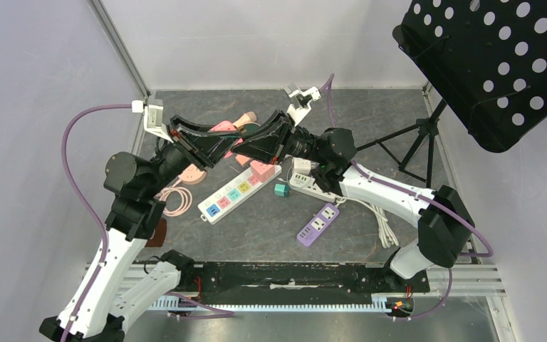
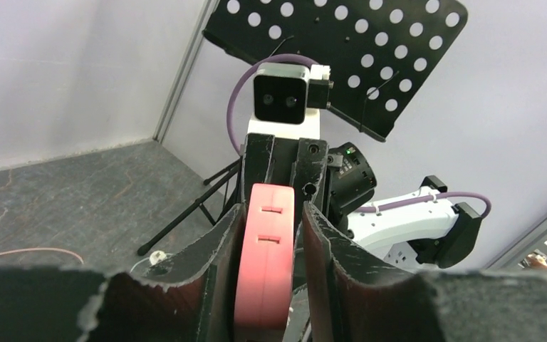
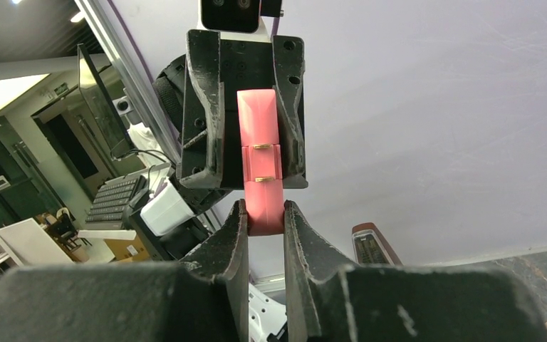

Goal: Insert the plug

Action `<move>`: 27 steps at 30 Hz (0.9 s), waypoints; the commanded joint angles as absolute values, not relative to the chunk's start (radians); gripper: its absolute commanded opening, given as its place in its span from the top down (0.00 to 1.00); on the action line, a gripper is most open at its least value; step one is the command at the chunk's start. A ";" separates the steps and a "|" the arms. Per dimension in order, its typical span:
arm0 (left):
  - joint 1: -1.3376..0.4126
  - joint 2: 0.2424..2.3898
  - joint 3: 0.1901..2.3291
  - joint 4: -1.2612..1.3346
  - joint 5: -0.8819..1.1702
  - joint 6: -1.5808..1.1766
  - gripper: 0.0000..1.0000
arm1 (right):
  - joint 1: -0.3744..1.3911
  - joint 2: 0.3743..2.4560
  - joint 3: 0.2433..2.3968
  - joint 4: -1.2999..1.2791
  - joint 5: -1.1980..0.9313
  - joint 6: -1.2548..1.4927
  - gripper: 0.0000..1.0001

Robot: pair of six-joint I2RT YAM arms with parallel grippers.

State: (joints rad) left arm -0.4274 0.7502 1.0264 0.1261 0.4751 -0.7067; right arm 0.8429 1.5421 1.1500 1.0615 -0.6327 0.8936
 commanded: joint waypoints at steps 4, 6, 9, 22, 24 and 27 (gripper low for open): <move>-0.430 0.761 1.074 0.063 0.518 -0.653 0.74 | 0.842 1.543 1.169 1.070 -0.630 0.877 1.00; -0.430 0.757 1.072 0.063 0.504 -0.657 0.87 | 0.843 1.542 1.167 1.068 -0.630 0.876 1.00; -0.431 0.755 1.070 0.063 0.488 -0.661 0.98 | 0.842 1.540 1.165 1.059 -0.627 0.871 1.00; -0.430 0.729 1.065 0.009 0.399 -0.666 0.52 | 0.840 1.541 1.175 1.032 -0.590 0.864 1.00; -0.430 0.713 1.060 0.012 0.387 -0.665 0.49 | 0.838 1.541 1.177 1.028 -0.586 0.865 1.00; -0.430 0.698 1.054 0.012 0.376 -0.664 0.51 | 0.836 1.542 1.174 1.025 -0.584 0.867 1.00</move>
